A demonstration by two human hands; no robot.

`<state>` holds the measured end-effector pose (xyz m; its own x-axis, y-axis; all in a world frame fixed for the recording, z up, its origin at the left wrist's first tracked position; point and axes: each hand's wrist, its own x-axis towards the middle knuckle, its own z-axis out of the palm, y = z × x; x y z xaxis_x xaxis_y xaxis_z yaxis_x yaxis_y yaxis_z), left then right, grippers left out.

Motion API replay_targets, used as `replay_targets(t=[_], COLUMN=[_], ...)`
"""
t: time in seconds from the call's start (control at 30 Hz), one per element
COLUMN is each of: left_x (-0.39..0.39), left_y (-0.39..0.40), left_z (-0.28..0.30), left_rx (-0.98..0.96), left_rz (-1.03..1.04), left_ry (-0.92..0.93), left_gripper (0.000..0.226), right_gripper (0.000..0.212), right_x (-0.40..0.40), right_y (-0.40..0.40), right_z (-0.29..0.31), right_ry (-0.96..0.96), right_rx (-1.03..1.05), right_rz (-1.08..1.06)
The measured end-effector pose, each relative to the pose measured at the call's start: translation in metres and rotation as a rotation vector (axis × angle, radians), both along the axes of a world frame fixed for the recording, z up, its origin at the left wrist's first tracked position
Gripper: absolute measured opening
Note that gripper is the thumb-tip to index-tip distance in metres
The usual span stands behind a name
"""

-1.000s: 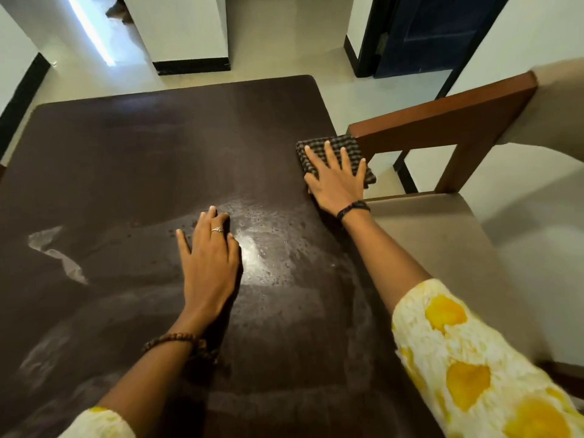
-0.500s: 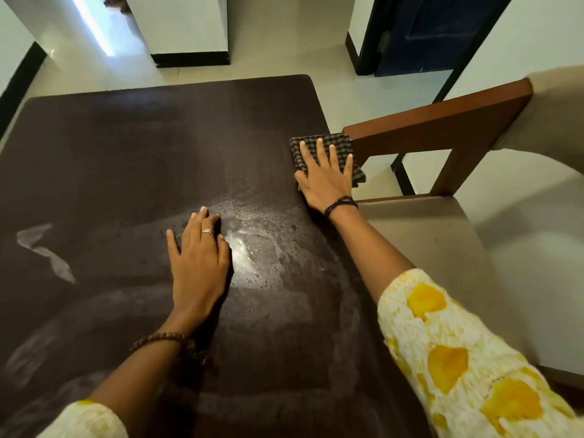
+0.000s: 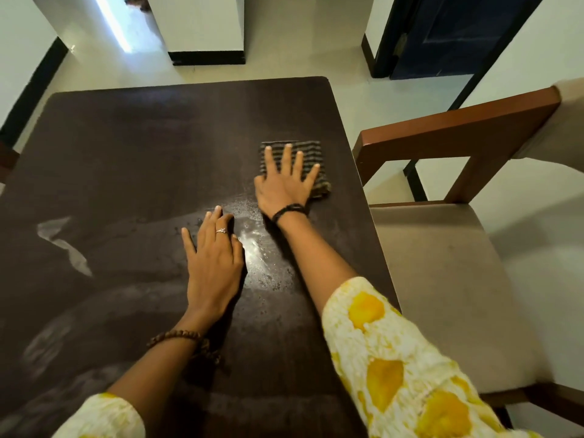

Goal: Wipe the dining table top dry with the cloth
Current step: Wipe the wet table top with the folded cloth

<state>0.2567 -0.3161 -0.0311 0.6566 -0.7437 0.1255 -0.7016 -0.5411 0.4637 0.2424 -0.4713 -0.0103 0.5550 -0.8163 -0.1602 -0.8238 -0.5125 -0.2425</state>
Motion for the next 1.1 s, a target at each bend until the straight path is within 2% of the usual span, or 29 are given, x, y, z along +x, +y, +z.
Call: replay_targets(t=[0.13,0.23,0.47,0.63,0.87,1.1], left_x=[0.001,0.002,0.004,0.001,0.004,0.002], left_y=[0.002,0.002,0.002,0.003,0.0,0.002], left_z=[0.003,0.003,0.0,0.001,-0.002,-0.004], left_rx=[-0.029,-0.033,-0.03,-0.041,-0.05,-0.058], left_rz=[0.016,0.012,0.024,0.017,0.022,0.019], left_ry=[0.026,0.037,0.025,0.028,0.016,0.009], left_gripper=[0.036,0.034,0.035,0.036,0.036,0.035], right_gripper=[0.056,0.054,0.054,0.056,0.055,0.056], right_x=[0.006,-0.017,-0.092,-0.128,-0.104,-0.133], right_y=[0.034,0.022,-0.029,0.013,-0.014,0.014], right_z=[-0.002,-0.005,-0.007,-0.005,-0.003,-0.006], right_ry=[-0.007,-0.022,0.0,0.026,0.028,0.035], right_rx=[-0.047,-0.113,-0.078,-0.076,-0.059,-0.067], right_rz=[0.232,0.304,0.043,0.023,0.0,-0.048])
